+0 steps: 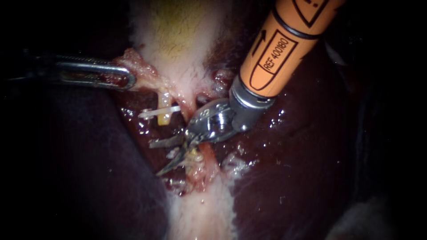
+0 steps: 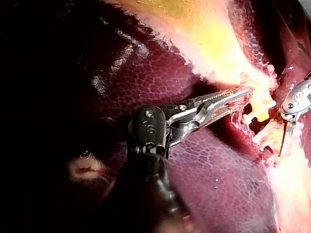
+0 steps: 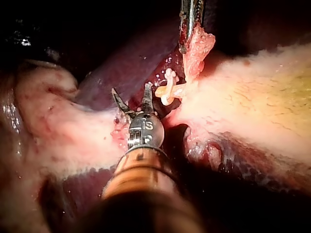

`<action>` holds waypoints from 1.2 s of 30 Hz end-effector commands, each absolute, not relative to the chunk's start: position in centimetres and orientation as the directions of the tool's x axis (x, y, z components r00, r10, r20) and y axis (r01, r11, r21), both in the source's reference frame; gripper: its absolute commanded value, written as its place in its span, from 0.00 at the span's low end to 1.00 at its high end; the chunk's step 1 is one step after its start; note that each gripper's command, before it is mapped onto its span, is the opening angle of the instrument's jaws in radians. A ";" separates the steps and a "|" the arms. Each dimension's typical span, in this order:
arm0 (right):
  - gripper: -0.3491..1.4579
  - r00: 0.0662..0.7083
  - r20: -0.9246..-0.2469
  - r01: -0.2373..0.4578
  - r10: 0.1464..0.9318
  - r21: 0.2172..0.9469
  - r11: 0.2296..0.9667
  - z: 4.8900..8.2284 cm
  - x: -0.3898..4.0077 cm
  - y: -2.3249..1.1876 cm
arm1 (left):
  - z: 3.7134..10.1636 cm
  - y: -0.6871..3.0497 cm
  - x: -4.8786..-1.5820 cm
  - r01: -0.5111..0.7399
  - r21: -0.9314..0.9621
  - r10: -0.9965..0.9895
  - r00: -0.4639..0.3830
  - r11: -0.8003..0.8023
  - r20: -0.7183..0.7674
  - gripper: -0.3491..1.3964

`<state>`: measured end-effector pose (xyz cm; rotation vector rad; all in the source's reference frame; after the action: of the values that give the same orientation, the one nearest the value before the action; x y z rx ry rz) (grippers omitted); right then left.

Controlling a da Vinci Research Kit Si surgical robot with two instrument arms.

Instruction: Go back from the cut left tube

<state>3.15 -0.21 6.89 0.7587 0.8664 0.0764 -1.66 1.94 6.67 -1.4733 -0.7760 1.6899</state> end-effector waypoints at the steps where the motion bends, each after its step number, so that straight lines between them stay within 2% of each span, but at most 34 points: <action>1: 0.88 0.657 -0.664 0.218 0.357 0.620 0.754 6.86 3.13 -0.21 | 6.67 1.94 -1.66 -0.146 -0.832 0.845 -0.056 -0.535 -0.533 0.00; 3: 0.94 0.640 -0.670 0.159 0.376 0.594 0.789 6.79 3.06 -0.24 | 6.67 1.94 -1.66 -0.146 -0.832 0.845 -0.056 -0.535 -0.533 0.00; 5: 0.98 0.616 -0.691 0.072 0.379 0.528 0.846 6.70 3.00 -0.26 | 6.68 1.94 -1.66 -0.146 -0.832 0.845 -0.056 -0.535 -0.533 0.00; 6: 0.98 0.609 -0.704 0.050 0.366 0.495 0.868 6.65 2.96 -0.27 | 6.68 1.94 -1.66 -0.146 -0.832 0.845 -0.056 -0.535 -0.533 0.00; 14: 0.98 0.615 -0.721 -0.058 0.318 0.361 0.931 6.17 2.48 -0.14 | 6.70 1.95 -1.65 -0.145 -0.832 0.844 -0.056 -0.535 -0.533 0.00; 19: 0.99 0.628 -0.720 -0.085 0.297 0.316 0.945 6.03 1.99 0.02 | 6.70 1.95 -1.65 -0.145 -0.832 0.844 -0.056 -0.535 -0.533 0.00; 26: 0.99 0.636 -0.713 -0.080 0.294 0.318 0.945 6.02 1.31 -0.01 | 6.70 1.95 -1.65 -0.145 -0.832 0.844 -0.056 -0.535 -0.533 0.00; 30: 0.99 0.640 -0.707 -0.099 0.300 0.311 0.945 5.98 1.08 0.01 | 6.70 1.95 -1.65 -0.145 -0.832 0.844 -0.056 -0.535 -0.533 0.00; 36: 0.99 0.644 -0.701 -0.113 0.306 0.308 0.944 5.91 0.98 0.10 | 6.71 1.95 -1.65 -0.145 -0.832 0.844 -0.056 -0.535 -0.533 0.00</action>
<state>0.98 0.10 5.90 0.2461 0.8405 0.2405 -1.65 1.95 6.70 -1.4741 -0.7773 1.6905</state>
